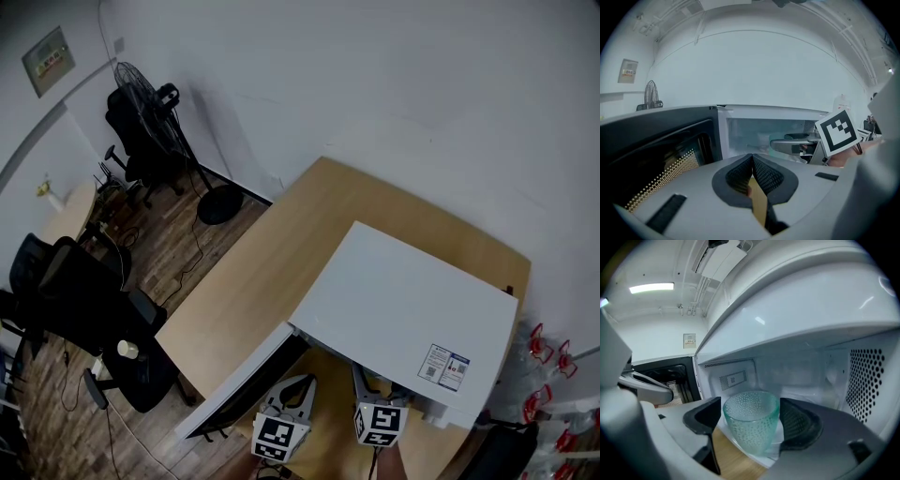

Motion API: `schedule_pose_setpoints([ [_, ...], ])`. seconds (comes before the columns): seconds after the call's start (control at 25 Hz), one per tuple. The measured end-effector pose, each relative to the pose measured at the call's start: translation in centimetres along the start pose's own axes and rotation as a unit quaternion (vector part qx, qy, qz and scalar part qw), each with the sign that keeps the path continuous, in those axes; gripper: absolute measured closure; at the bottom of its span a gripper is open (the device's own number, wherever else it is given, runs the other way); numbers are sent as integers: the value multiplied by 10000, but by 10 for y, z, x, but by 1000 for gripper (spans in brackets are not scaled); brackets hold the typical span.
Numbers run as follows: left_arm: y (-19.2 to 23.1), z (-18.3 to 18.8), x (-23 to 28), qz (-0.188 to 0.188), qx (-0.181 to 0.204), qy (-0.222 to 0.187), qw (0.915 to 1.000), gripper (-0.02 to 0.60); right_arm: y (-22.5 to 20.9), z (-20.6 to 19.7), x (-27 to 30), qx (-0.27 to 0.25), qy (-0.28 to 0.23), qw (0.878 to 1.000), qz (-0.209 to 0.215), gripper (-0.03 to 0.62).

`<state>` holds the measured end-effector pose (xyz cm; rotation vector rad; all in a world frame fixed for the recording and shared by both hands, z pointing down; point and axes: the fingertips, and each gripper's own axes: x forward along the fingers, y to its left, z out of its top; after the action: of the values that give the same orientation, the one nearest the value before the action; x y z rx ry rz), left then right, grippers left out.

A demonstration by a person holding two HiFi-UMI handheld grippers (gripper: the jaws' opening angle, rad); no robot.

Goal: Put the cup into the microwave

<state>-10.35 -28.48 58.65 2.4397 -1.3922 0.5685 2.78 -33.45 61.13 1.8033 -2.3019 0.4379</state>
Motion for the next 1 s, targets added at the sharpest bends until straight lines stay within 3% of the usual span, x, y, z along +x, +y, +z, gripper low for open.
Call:
schedule_pose_setpoints([
  [1.0,-18,16,-65,-18,183,-375,9991,558,26,21,-66,-69,-204,9997,-98,207],
])
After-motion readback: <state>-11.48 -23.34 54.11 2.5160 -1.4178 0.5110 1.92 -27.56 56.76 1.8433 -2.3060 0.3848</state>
